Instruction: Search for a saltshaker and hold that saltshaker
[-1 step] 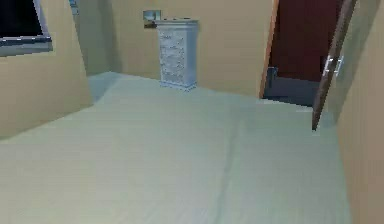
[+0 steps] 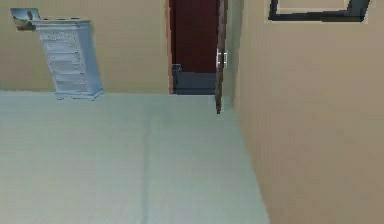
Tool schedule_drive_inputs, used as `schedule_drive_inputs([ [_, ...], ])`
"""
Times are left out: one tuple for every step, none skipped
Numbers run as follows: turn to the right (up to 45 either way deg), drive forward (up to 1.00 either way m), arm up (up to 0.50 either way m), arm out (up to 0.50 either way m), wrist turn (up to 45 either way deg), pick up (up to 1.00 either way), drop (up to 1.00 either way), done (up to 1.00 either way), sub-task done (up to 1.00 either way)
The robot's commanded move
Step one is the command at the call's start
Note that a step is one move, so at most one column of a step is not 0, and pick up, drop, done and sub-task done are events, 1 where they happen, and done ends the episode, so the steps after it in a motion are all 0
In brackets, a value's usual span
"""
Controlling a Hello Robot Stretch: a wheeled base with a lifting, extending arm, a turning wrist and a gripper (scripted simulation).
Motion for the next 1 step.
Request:
schedule_drive_inputs([
  [0.0, 1.00, 0.00, 0.00, 0.0, 0.00, 0.00, 0.00, 0.00],
])
